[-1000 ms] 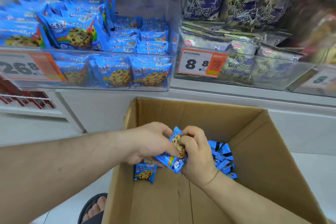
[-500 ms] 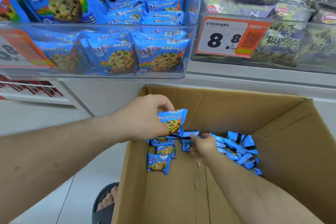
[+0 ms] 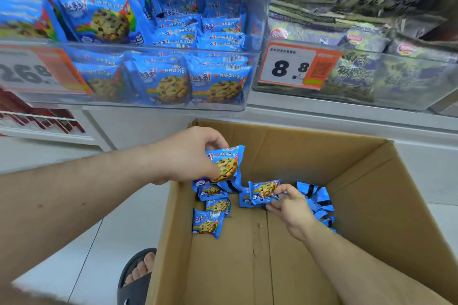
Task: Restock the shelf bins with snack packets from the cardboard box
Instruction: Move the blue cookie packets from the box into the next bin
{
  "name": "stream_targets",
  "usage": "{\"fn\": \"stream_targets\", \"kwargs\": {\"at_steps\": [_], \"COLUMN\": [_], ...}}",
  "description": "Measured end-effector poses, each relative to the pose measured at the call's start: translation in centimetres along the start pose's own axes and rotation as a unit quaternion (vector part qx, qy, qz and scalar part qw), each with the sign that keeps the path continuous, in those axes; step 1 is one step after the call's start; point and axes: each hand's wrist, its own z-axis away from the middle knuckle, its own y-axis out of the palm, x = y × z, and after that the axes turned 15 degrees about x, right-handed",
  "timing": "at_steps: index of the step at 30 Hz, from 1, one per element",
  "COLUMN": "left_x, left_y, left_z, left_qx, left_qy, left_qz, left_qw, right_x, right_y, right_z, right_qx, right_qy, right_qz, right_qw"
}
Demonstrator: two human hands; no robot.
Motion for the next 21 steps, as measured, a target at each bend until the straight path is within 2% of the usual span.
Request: {"fn": "stream_targets", "kwargs": {"at_steps": [7, 15, 18, 21], "left_x": [-1.8, -4.3, -4.0, -3.8], "left_y": [-0.6, -0.1, 1.0, 1.8], "left_z": [3.8, 8.2, 9.1, 9.4], "left_qx": [-0.027, -0.058, -0.039, -0.032], "left_qy": [0.011, 0.075, 0.092, 0.121], "left_qz": [0.008, 0.032, 0.056, 0.073], "left_qw": [1.0, 0.995, 0.993, 0.989], "right_x": [6.1, 12.3, 13.9, 15.2], "right_y": [0.4, 3.9, 5.5, 7.3], "right_z": [8.0, 15.1, 16.6, 18.1], "right_qx": [0.1, 0.18, 0.185, 0.196], "right_qy": [0.0, -0.11, -0.146, -0.178], "right_qz": [-0.162, -0.217, -0.199, -0.134], "right_qw": [0.982, 0.953, 0.951, 0.955]}}
